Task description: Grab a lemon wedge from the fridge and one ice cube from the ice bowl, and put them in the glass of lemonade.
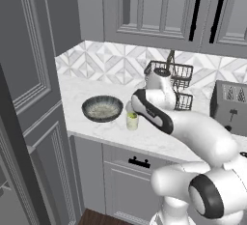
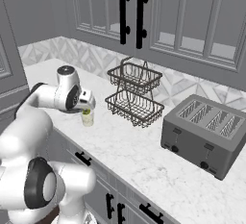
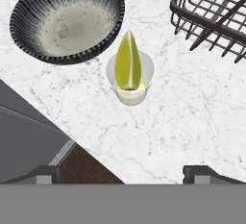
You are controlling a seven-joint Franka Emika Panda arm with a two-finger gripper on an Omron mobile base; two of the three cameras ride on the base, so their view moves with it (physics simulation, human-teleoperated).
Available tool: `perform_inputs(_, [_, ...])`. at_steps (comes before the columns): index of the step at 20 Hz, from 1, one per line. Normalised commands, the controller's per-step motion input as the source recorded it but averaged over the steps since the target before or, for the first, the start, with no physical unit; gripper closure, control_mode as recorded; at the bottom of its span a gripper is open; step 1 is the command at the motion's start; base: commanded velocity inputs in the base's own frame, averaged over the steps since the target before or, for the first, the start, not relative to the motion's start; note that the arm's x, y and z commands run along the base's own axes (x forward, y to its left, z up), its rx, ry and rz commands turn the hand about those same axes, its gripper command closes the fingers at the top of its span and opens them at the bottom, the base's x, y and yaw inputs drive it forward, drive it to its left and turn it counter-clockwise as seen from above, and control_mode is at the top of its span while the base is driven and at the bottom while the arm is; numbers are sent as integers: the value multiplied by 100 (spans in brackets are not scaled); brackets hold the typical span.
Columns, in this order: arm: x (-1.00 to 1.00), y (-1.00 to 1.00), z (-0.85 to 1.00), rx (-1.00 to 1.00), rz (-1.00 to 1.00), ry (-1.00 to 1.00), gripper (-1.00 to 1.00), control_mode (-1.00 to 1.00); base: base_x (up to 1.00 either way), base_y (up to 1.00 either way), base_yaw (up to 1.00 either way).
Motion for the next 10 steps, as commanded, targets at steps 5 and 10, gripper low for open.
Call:
perform_inputs(5, [-76, -31, 82, -6, 0, 21, -100, -100, 0, 0, 0])
perform_inputs(10, [-99, -25, 9, 0, 0, 2, -100, -100, 0, 0, 0])
